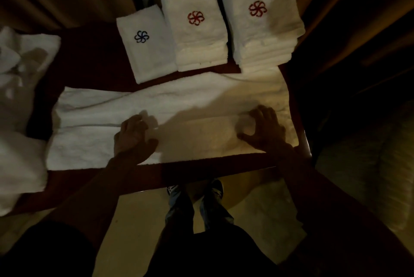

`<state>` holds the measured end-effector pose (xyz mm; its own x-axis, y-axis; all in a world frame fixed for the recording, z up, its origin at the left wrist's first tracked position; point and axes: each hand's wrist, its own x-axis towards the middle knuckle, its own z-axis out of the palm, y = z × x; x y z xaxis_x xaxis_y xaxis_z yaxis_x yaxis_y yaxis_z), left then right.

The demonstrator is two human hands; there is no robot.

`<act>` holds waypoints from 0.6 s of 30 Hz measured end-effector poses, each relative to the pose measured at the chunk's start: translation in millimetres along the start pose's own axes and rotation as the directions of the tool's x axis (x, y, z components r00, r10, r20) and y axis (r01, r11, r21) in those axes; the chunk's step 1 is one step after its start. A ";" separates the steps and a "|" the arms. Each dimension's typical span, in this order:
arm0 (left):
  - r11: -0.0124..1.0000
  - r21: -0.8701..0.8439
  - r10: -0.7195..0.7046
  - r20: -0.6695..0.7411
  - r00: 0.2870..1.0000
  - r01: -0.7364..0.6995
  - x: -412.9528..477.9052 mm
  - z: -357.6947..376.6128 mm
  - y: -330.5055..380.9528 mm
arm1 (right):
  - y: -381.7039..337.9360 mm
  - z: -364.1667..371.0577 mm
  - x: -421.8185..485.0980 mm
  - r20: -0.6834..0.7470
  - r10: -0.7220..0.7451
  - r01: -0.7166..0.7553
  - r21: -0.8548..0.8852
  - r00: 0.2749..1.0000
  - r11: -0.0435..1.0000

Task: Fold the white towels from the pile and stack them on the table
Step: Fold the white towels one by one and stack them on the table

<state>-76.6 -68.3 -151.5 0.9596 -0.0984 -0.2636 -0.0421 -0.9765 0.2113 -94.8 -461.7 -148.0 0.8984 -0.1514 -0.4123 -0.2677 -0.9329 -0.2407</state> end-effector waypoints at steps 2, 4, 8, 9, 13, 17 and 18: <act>0.998 0.024 -0.053 0.001 0.999 0.053 -2.7 -1.8 -9.0 | 1.4 -0.5 2.9 0.032 0.022 -0.022 0.009 0.999 1.000; 0.992 0.034 -0.120 0.011 0.993 0.120 -8.7 -4.0 -22.3 | 5.6 -2.3 5.7 0.064 0.019 -0.020 0.019 0.998 1.000; 0.949 0.009 -0.314 0.049 0.948 0.314 -29.0 -8.4 -48.4 | 10.4 -8.9 13.6 0.092 -0.002 -0.001 0.031 0.996 1.000; 0.941 -0.021 -0.337 0.051 0.940 0.339 -33.9 -8.6 -52.2 | 7.3 -10.6 16.5 0.102 0.021 -0.023 0.018 0.995 1.000; 0.938 -0.065 -0.339 0.023 0.941 0.340 -44.6 -10.4 -52.8 | -23.9 -13.0 16.7 0.116 0.037 -0.020 -0.145 0.993 0.989; 0.942 -0.026 -0.335 -0.012 0.942 0.334 -45.6 -13.8 -53.4 | -40.8 1.7 -3.8 0.231 -0.023 0.038 -0.059 0.973 0.998; 0.940 -0.008 -0.341 -0.008 0.940 0.341 -47.1 -13.4 -52.6 | -39.2 6.1 -9.1 0.242 -0.017 0.032 -0.057 0.970 0.998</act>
<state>-115.9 -9.7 -137.6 0.9188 0.2416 -0.3120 0.2894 -0.9501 0.1165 -94.6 -421.7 -140.2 0.7920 -0.0519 -0.6084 -0.2187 -0.9544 -0.2032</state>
